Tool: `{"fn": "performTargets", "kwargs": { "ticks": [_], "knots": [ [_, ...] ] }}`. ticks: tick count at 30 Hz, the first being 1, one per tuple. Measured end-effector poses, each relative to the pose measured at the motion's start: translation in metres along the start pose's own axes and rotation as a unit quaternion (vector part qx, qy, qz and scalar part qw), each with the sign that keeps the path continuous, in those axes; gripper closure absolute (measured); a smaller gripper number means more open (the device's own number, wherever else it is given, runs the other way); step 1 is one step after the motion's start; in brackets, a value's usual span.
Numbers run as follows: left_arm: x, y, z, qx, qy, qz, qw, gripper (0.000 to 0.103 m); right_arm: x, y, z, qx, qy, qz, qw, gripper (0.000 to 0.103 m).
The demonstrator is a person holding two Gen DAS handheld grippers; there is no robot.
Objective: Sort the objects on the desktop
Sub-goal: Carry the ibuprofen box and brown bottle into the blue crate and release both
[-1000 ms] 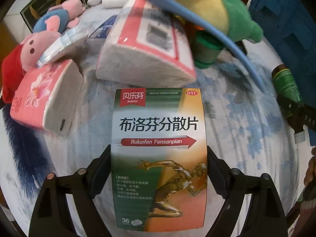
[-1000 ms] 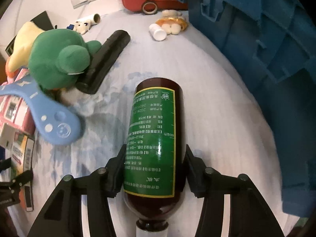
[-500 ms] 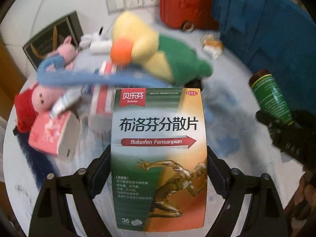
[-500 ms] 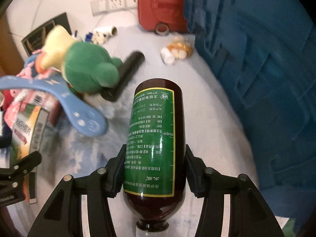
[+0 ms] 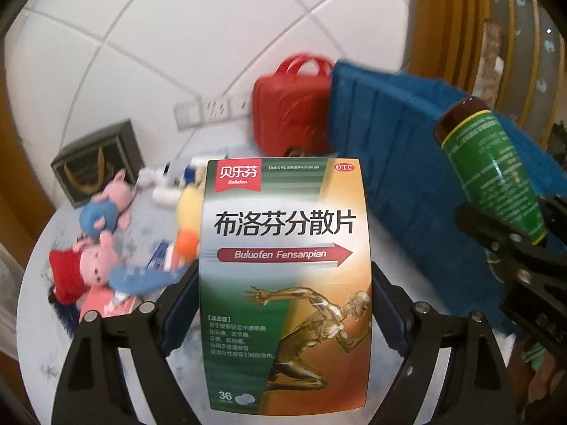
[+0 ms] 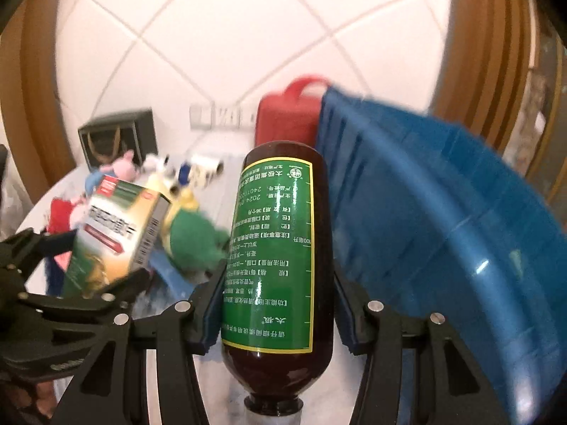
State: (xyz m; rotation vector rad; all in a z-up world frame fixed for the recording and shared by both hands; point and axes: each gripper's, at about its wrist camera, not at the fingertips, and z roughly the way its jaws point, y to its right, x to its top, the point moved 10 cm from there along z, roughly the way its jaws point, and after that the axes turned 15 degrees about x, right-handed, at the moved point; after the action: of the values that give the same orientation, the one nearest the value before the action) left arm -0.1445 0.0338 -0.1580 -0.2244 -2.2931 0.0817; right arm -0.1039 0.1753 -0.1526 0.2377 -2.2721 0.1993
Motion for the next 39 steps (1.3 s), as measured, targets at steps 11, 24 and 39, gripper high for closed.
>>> {"fn": "performTargets", "kwargs": {
  "ticks": [11,24,39],
  "knots": [
    [0.092,0.103,-0.089,-0.043,0.113,0.026,0.9923,0.016,0.05,0.082,-0.146,-0.066,0.12,0.002,0.991,0.051],
    [0.145,0.286,-0.116,-0.099,0.153,0.102,0.978,0.016,0.012,0.258,-0.188,-0.166,0.105,0.052,0.979,0.051],
    [0.132,0.328,-0.077,-0.095,0.094,0.131,0.9824,0.002,-0.014,0.335,-0.159,-0.166,0.07,0.075,0.981,0.039]
  ]
}}
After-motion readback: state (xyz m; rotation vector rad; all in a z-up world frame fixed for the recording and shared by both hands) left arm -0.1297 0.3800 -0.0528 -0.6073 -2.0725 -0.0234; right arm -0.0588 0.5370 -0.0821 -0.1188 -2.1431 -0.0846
